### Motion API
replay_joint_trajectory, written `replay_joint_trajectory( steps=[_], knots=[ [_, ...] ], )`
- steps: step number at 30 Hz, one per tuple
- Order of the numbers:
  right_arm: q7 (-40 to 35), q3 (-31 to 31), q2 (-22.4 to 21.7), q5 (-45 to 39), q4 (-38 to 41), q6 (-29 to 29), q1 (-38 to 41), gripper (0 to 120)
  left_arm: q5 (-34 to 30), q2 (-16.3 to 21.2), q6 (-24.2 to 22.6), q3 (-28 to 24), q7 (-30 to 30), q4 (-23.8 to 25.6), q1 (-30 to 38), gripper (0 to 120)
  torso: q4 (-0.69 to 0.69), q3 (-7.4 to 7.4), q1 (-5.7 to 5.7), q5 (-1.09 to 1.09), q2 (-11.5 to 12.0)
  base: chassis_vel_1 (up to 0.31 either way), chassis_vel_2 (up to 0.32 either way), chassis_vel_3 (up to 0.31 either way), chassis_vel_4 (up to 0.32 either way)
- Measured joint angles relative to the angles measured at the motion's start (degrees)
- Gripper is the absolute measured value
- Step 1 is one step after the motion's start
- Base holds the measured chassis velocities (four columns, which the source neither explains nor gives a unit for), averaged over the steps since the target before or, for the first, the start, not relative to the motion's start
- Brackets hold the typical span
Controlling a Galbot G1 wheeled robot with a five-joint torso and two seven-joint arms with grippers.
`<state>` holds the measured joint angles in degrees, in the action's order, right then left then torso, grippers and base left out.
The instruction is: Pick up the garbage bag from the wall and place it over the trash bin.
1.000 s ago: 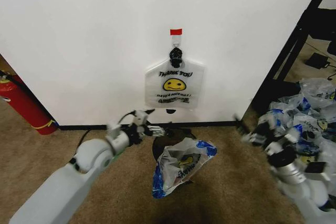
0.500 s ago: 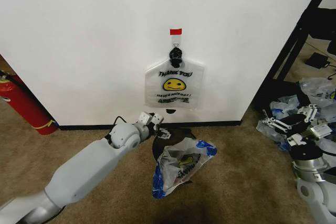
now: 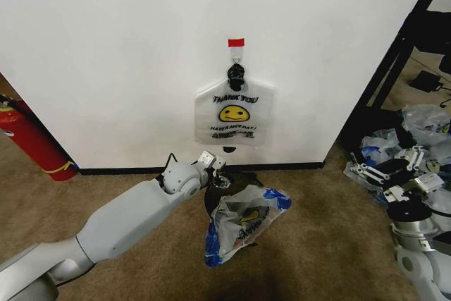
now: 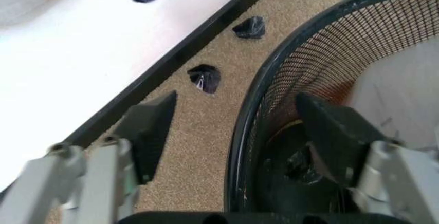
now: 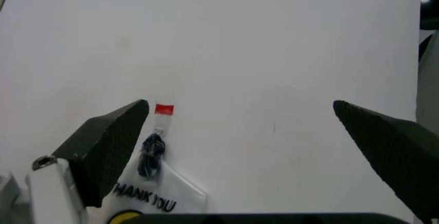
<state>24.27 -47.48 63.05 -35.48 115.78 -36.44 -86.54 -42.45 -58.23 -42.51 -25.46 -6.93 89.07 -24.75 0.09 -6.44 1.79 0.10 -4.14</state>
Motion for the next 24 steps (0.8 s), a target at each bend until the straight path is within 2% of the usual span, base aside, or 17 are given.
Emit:
replay_joint_trajectory(
  steps=[2, 3, 7, 10, 11, 12, 15, 17, 21, 24],
  knots=[
    [0.05, 0.01, 0.09, 0.02, 0.04, -0.02, -0.12, 100, -0.16, 0.16, 0.05, -0.13, -0.41, 0.06, -0.28, 57, -0.01, 0.00, 0.00, 0.00, 0.00, 0.000, 0.000, 0.000, 0.000],
    [0.05, 0.01, 0.09, 0.02, 0.04, -0.02, -0.12, 100, -0.16, 0.16, 0.05, -0.13, -0.41, 0.06, -0.28, 57, -0.01, 0.00, 0.00, 0.00, 0.00, 0.000, 0.000, 0.000, 0.000],
    [0.17, 0.11, 0.20, 0.20, 0.38, -0.04, -0.46, 100, -1.67, 0.21, 0.15, -0.15, -3.08, 0.34, -1.33, 39, -0.01, 0.00, 0.00, 0.01, 0.00, 0.000, 0.000, 0.000, 0.000],
    [0.21, 0.16, 0.21, 0.24, 0.48, -0.05, -0.63, 100, -2.33, 0.29, 0.19, -0.11, -4.04, 0.58, -1.90, 33, 0.00, 0.00, 0.00, 0.01, 0.00, 0.000, 0.000, 0.000, 0.000],
    [0.23, 0.21, 0.21, 0.25, 0.56, -0.05, -0.74, 100, -3.07, 0.47, 0.21, 0.02, -4.86, 0.93, -2.43, 25, 0.00, 0.00, 0.00, 0.01, 0.00, 0.000, 0.000, 0.000, 0.000],
    [0.25, 0.24, 0.21, 0.25, 0.59, -0.05, -0.77, 100, -3.57, 0.56, 0.22, 0.18, -5.41, 1.20, -2.69, 23, -0.01, 0.00, 0.00, 0.01, 0.00, 0.000, 0.000, 0.000, 0.000],
    [0.32, 0.34, 0.19, 0.27, 0.62, -0.06, -0.78, 100, -7.36, 0.93, 0.25, 1.05, -9.23, 3.00, -3.54, 8, 0.00, 0.00, 0.00, 0.01, 0.00, 0.000, 0.000, 0.000, 0.000],
    [0.33, 0.37, 0.19, 0.28, 0.62, -0.06, -0.78, 100, -8.45, 1.00, 0.29, 1.26, -10.36, 3.50, -3.71, 7, 0.00, 0.00, 0.00, 0.02, 0.00, 0.000, 0.000, 0.000, 0.000],
    [0.55, 0.91, 0.21, 0.31, 0.48, -0.09, -0.56, 100, -16.95, 1.23, 0.34, 4.05, -18.67, 7.36, -6.01, 5, 0.01, 0.00, 0.00, 0.02, 0.00, 0.000, 0.000, 0.000, 0.000],
    [0.58, 1.05, 0.15, 0.31, 0.10, -0.12, -0.26, 100, -20.25, 1.09, 0.34, 6.41, -21.69, 8.96, -7.80, 5, 0.00, 0.00, 0.00, 0.00, 0.00, 0.000, 0.000, 0.000, 0.000]
  ],
)
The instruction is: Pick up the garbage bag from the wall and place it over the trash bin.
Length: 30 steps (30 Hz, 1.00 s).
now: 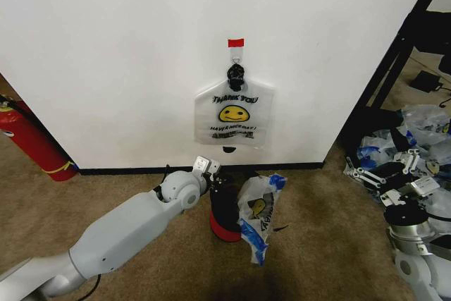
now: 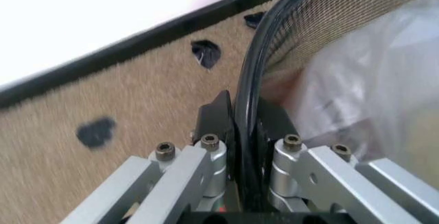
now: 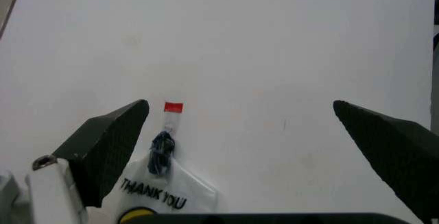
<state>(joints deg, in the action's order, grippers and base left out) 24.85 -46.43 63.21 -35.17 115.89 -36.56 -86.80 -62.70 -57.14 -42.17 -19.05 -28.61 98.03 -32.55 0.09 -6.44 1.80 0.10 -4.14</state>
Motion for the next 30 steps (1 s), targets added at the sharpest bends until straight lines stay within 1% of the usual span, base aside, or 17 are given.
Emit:
replay_joint_trajectory(
  steps=[2, 5, 6, 9, 11, 12, 13, 15, 16, 17, 19, 20, 23, 24, 26, 28, 30],
  knots=[
    [0.18, 0.11, -0.34, -0.14, -0.80, -0.04, 0.38, 100, -4.95, -0.70, 0.00, 6.69, -5.41, 3.73, -4.68, 5, 0.01, 0.00, 0.00, 0.00, 0.00, 0.000, 0.000, 0.000, 0.000],
    [1.16, 0.39, -0.91, -0.99, -2.16, -0.03, 0.58, 100, -7.66, -1.66, 0.00, 15.35, -8.99, 9.01, -12.54, 5, -0.01, 0.00, 0.00, 0.01, 0.00, 0.000, 0.000, 0.000, 0.000],
    [1.16, 0.39, -0.91, -0.99, -2.16, -0.03, 0.58, 100, -7.66, -1.66, 0.00, 15.35, -8.99, 9.01, -12.54, 5, -0.01, 0.00, 0.00, 0.01, 0.00, 0.000, 0.000, 0.000, 0.000],
    [3.71, 0.61, -1.24, -1.92, -3.81, -0.01, 0.99, 100, -8.94, -2.40, 0.90, 21.03, -11.44, 13.28, -19.42, 5, -0.04, 0.00, -0.01, 0.00, 0.00, 0.000, 0.000, 0.000, 0.000],
    [6.30, 0.79, -1.37, -2.25, -5.29, 0.06, 1.39, 100, -9.20, -3.96, 3.49, 23.92, -14.32, 16.03, -24.17, 5, -0.04, 0.01, 0.00, 0.00, 0.00, 0.000, 0.000, 0.000, 0.000],
    [7.85, 0.79, -1.38, -2.46, -6.02, 0.10, 1.50, 100, -9.21, -5.08, 5.13, 24.97, -15.76, 16.96, -26.32, 5, -0.01, 0.00, 0.00, 0.00, 0.00, 0.000, 0.000, 0.000, 0.000],
    [8.86, 0.84, -1.38, -2.56, -6.55, 0.15, 1.65, 100, -9.03, -5.93, 6.27, 25.70, -16.59, 17.47, -27.77, 5, 0.02, 0.00, 0.00, 0.00, 0.00, 0.000, 0.000, 0.000, 0.000],
    [9.56, 0.91, -1.38, -2.58, -6.92, 0.20, 1.79, 100, -8.81, -6.65, 7.12, 26.21, -17.17, 17.82, -28.86, 5, 0.03, 0.01, 0.00, 0.00, 0.00, 0.000, 0.000, 0.000, 0.000],
    [11.15, 1.28, -1.38, -2.56, -7.83, 0.48, 2.34, 100, -8.01, -8.67, 9.35, 27.49, -18.65, 18.78, -31.81, 5, 0.02, 0.01, 0.00, -0.01, 0.00, 0.000, 0.000, 0.000, 0.000],
    [11.91, 1.55, -1.38, -2.50, -8.31, 0.71, 2.65, 100, -7.48, -9.81, 10.46, 28.10, -19.27, 19.18, -33.33, 5, 0.00, 0.01, 0.00, 0.00, 0.00, 0.000, 0.000, 0.000, 0.000],
    [13.06, 2.16, -1.35, -2.17, -9.16, 1.19, 3.30, 100, -6.10, -12.05, 12.84, 29.23, -19.94, 19.69, -36.12, 5, -0.01, 0.01, -0.01, 0.00, 0.00, 0.000, 0.000, 0.000, 0.000],
    [13.71, 2.70, -1.33, -1.92, -9.80, 1.51, 3.78, 100, -5.01, -14.04, 14.86, 30.09, -20.07, 19.98, -38.36, 5, -0.02, 0.01, -0.01, -0.01, 0.00, 0.000, 0.000, 0.000, 0.000],
    [13.81, 2.81, -1.33, -1.87, -9.93, 1.55, 3.88, 100, -4.84, -14.41, 15.24, 30.23, -20.07, 20.01, -38.76, 5, -0.02, 0.01, -0.01, -0.01, 0.00, 0.000, 0.000, 0.000, 0.000],
    [14.18, 3.12, -1.36, -1.70, -10.42, 1.64, 4.20, 100, -4.24, -15.66, 16.38, 30.60, -19.95, 20.11, -40.09, 5, -0.02, 0.00, -0.01, -0.01, 0.00, 0.000, 0.000, 0.000, 0.000],
    [14.64, 3.30, -1.68, -1.64, -10.87, 1.67, 4.34, 100, -1.64, -17.13, 18.14, 30.45, -18.36, 19.99, -41.85, 5, -0.01, 0.01, -0.01, 0.00, 0.00, 0.000, 0.000, 0.000, 0.000],
    [15.20, 3.19, -2.36, -1.72, -10.98, 1.44, 4.01, 100, 3.33, -17.28, 21.86, 29.63, -12.51, 18.56, -42.56, 5, 0.00, 0.00, -0.01, -0.01, 0.00, 0.000, 0.000, 0.000, 0.000],
    [15.68, 2.90, -2.66, -1.85, -11.09, 1.03, 3.65, 100, 5.58, -17.17, 23.88, 29.14, -7.74, 17.37, -42.20, 5, 0.00, 0.00, 0.00, 0.00, 0.00, 0.000, 0.000, 0.000, 0.000]
  ],
)
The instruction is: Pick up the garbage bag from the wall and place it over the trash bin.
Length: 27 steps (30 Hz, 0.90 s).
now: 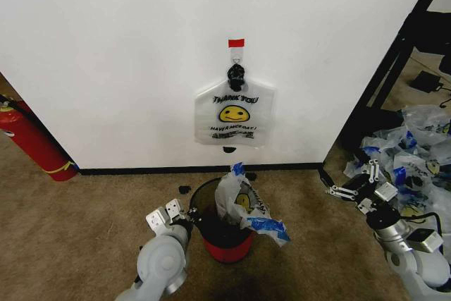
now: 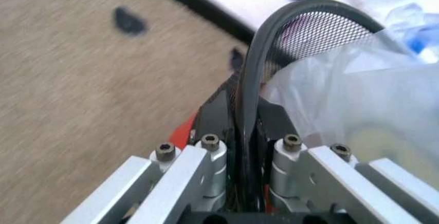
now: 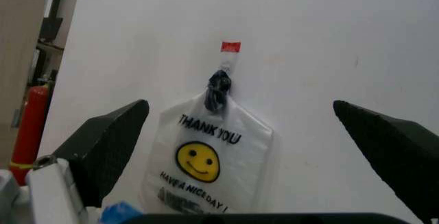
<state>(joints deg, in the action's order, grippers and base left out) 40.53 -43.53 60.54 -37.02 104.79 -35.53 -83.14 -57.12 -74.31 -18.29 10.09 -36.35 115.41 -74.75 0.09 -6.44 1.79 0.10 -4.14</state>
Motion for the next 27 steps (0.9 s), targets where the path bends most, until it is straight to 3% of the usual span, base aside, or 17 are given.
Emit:
replay_joint_trajectory(
  steps=[6, 19, 27],
  knots=[
    [1.15, -0.55, -0.57, -0.58, -0.40, -0.94, -0.59, 100, 4.25, -0.20, 1.53, -1.61, 5.07, -1.43, -0.19, 5, -0.01, 0.00, 0.00, 0.00, 0.00, 0.000, 0.000, 0.000, 0.000],
    [2.30, -0.04, -0.73, -1.03, -1.70, -1.66, -0.36, 100, 10.02, -0.02, -0.23, -3.98, 3.53, -4.60, 0.04, 5, 0.00, 0.00, 0.00, 0.01, 0.00, 0.000, 0.000, 0.000, 0.000],
    [2.30, 0.36, -0.49, -0.65, -2.09, -1.65, 0.65, 100, 9.56, 0.74, 0.03, -3.75, 3.13, -4.04, 0.99, 30, -0.01, 0.00, 0.01, 0.01, 0.00, 0.000, 0.000, 0.000, 0.000]
  ],
)
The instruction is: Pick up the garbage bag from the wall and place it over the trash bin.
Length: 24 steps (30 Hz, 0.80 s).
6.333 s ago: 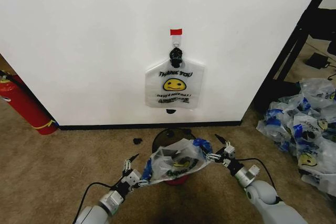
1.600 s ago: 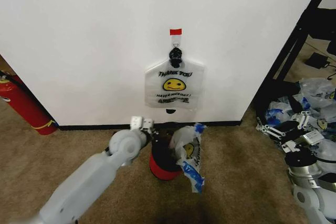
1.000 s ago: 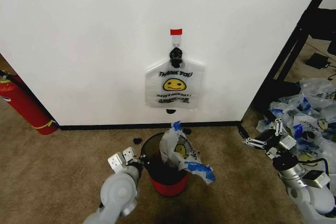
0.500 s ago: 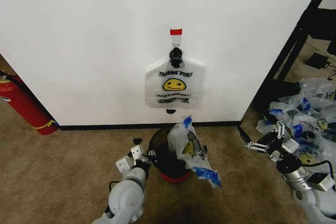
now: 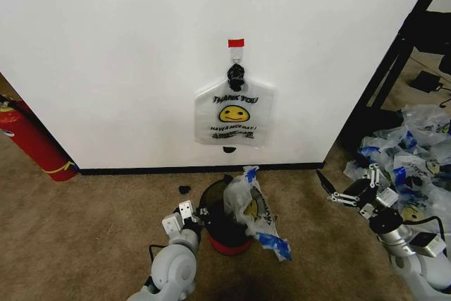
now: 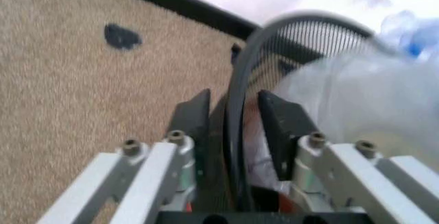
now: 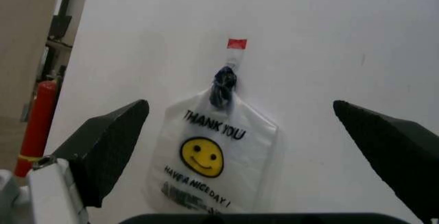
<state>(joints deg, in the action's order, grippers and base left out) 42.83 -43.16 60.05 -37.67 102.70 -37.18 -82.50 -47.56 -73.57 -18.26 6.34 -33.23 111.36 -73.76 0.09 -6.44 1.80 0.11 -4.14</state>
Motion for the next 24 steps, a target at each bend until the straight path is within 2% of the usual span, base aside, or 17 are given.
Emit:
replay_joint_trajectory(
  steps=[5, 8, 12, 13, 14, 16, 19, 21, 24],
  knots=[
    [0.19, 0.00, 0.16, 0.12, -0.91, 0.00, 0.27, 100, -0.04, 1.99, 0.10, 0.66, 0.51, 4.77, -0.73, 54, 0.00, 0.00, 0.00, 0.00, 0.00, 0.000, 0.000, 0.000, 0.000],
    [0.43, 0.03, 0.41, 0.22, -1.45, -0.05, 0.33, 100, 1.18, 3.13, 0.09, 0.73, 1.22, 7.39, -1.23, 61, 0.00, 0.00, 0.00, 0.01, 0.00, 0.000, 0.000, 0.000, 0.000],
    [0.69, 0.47, 0.64, 1.22, -2.39, -0.11, 0.78, 100, 13.50, 7.98, -0.40, 0.19, 7.77, 12.17, -1.87, 77, -0.01, 0.00, 0.00, 0.01, 0.00, 0.000, 0.000, 0.000, 0.000],
    [0.91, 0.77, 0.63, 1.78, -3.05, -0.16, 1.12, 100, 17.36, 10.49, -0.70, -0.51, 11.14, 13.17, -1.58, 83, -0.01, 0.00, 0.00, 0.01, 0.00, 0.000, 0.000, 0.000, 0.000],
    [0.91, 0.77, 0.63, 1.78, -3.05, -0.16, 1.12, 100, 17.36, 10.49, -0.70, -0.51, 11.14, 13.17, -1.58, 83, -0.01, 0.00, 0.00, 0.01, 0.00, 0.000, 0.000, 0.000, 0.000],
    [1.21, 1.65, 0.55, 2.75, -4.25, -0.33, 1.48, 100, 20.12, 14.39, -1.44, -2.93, 14.29, 13.95, -0.20, 89, -0.01, 0.00, 0.00, 0.00, 0.00, 0.000, 0.000, 0.000, 0.000],
    [0.25, 3.45, 0.54, 6.33, -6.52, -0.59, 2.01, 100, 18.74, 18.91, -6.64, -8.43, 15.43, 14.13, 4.32, 98, 0.00, -0.01, 0.00, -0.01, 0.00, 0.000, 0.000, 0.000, 0.000],
    [-0.37, 3.49, 0.72, 7.57, -6.98, -0.64, 2.34, 100, 17.70, 19.35, -8.36, -9.78, 15.40, 13.92, 6.08, 99, 0.01, 0.00, 0.00, -0.01, 0.00, 0.000, 0.000, 0.000, 0.000],
    [-5.76, 3.33, 1.19, 12.83, -8.38, -1.04, 4.20, 100, 11.14, 19.02, -14.41, -15.66, 11.91, 12.46, 15.03, 100, 0.00, -0.01, 0.00, 0.00, 0.00, 0.000, 0.000, 0.000, 0.000]
  ],
)
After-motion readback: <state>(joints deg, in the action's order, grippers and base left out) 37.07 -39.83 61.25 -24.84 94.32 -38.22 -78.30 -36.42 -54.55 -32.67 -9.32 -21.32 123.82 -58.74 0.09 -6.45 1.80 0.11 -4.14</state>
